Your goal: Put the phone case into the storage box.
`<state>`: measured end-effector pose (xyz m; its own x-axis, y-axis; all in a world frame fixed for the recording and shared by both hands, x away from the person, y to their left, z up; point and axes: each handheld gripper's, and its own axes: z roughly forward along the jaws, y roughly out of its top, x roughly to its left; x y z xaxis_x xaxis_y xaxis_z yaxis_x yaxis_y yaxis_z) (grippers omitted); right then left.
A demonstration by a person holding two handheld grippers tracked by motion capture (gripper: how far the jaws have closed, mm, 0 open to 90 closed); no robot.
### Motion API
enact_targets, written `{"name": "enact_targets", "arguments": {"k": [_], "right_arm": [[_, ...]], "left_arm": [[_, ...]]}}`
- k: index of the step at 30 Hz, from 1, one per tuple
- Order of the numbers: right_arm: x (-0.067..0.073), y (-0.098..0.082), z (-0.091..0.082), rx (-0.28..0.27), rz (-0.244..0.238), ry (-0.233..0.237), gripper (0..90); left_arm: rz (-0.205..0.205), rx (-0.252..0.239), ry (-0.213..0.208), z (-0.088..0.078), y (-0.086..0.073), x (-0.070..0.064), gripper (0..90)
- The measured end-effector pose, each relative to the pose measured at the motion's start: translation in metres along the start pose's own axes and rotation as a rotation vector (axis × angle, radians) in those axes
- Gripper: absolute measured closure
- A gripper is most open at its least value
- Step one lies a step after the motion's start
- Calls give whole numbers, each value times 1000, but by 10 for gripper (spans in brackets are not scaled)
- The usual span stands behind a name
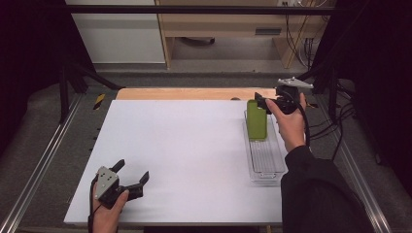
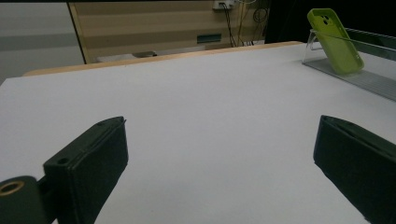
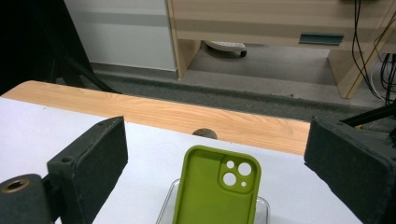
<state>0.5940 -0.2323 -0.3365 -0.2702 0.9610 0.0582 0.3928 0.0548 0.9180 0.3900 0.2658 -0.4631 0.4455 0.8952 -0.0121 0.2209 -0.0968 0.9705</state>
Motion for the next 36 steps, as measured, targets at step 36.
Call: {"name": "enact_targets", "arguments": {"k": [36], "right_arm": [[9,8,-47,-121,-42,62,41]], "left_arm": [[9,-43,57,-15,5,14,27]]}}
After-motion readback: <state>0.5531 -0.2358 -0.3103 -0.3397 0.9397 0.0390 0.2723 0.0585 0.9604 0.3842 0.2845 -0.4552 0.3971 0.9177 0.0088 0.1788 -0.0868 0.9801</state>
